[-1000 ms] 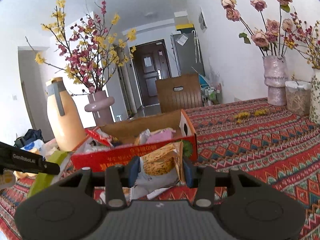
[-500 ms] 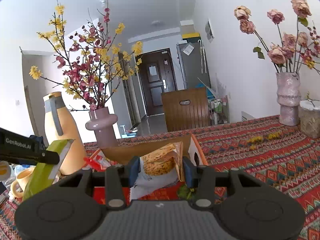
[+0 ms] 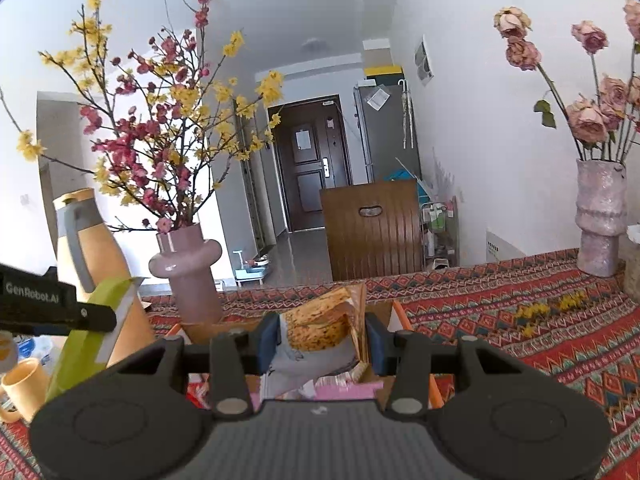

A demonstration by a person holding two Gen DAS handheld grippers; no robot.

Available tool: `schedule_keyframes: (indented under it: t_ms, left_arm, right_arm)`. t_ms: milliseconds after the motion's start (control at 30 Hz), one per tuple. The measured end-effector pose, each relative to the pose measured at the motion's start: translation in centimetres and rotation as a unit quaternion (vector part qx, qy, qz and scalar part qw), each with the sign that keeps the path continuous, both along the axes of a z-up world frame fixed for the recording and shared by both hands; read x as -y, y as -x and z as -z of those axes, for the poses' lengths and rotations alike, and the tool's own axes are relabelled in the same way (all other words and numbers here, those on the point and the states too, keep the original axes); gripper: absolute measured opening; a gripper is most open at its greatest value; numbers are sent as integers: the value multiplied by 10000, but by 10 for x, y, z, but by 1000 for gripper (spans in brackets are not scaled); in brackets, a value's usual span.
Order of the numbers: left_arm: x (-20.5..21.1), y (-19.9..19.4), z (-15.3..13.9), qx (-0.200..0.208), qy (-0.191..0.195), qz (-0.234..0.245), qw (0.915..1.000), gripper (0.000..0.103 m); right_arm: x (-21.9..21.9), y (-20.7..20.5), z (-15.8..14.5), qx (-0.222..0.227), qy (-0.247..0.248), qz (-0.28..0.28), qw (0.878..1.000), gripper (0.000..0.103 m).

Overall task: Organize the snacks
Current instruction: 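Carry both packets into the box and open both grippers, then move both tools back over the remaining snack pile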

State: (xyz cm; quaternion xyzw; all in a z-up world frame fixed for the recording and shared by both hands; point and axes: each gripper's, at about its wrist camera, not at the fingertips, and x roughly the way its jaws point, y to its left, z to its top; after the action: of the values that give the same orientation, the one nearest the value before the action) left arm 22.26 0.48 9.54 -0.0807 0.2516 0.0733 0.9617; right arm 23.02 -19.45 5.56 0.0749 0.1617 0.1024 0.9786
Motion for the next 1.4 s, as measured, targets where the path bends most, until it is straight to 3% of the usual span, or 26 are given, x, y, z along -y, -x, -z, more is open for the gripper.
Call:
schedule_keyframes:
  t_ms: [333, 467, 700, 767, 833, 900, 967, 1000, 1033, 1133, 1400]
  left_arm:
    - [2, -47, 42, 65, -115, -157, 9998, 34]
    - [0, -53, 57, 107, -219, -228, 9994, 34]
    - [-6, -52, 65, 160, -79, -175, 9997, 35]
    - [-8, -48, 64, 249, -41, -172, 9995, 46]
    - [-9, -44, 62, 353, -16, -211, 9992, 69]
    - [-10, -40, 60, 468, -28, -313, 9984, 82]
    - [-13, -37, 59, 531, 52, -364, 9979, 92]
    - [-15, -36, 58, 549, 94, -412, 9976, 103]
    - [-16, -34, 57, 599, 129, -481, 9970, 103]
    - [-19, -32, 56, 621, 199, -478, 9967, 103]
    - [-19, -20, 41, 726, 209, -506, 9959, 103]
  right_arm:
    - [-5, -43, 36, -198, -41, 88, 9998, 44]
    - [-6, -52, 45, -350, -76, 113, 9993, 44]
    - [-15, -58, 60, -550, 91, 75, 9984, 45]
    - [-14, -57, 60, -562, 97, 69, 9983, 48]
    - [-14, -56, 60, -565, 100, 85, 9983, 58]
    - [-13, -55, 59, -566, 62, 54, 9984, 58]
    - [-11, -53, 57, -561, 17, 48, 9984, 67]
    - [-10, -52, 57, -536, -3, 59, 9985, 78]
    - [-9, -50, 56, -506, -36, 71, 9987, 89]
    - [-5, -46, 53, -457, -146, 90, 9988, 103]
    - [-3, -44, 50, -424, -180, 149, 9988, 103]
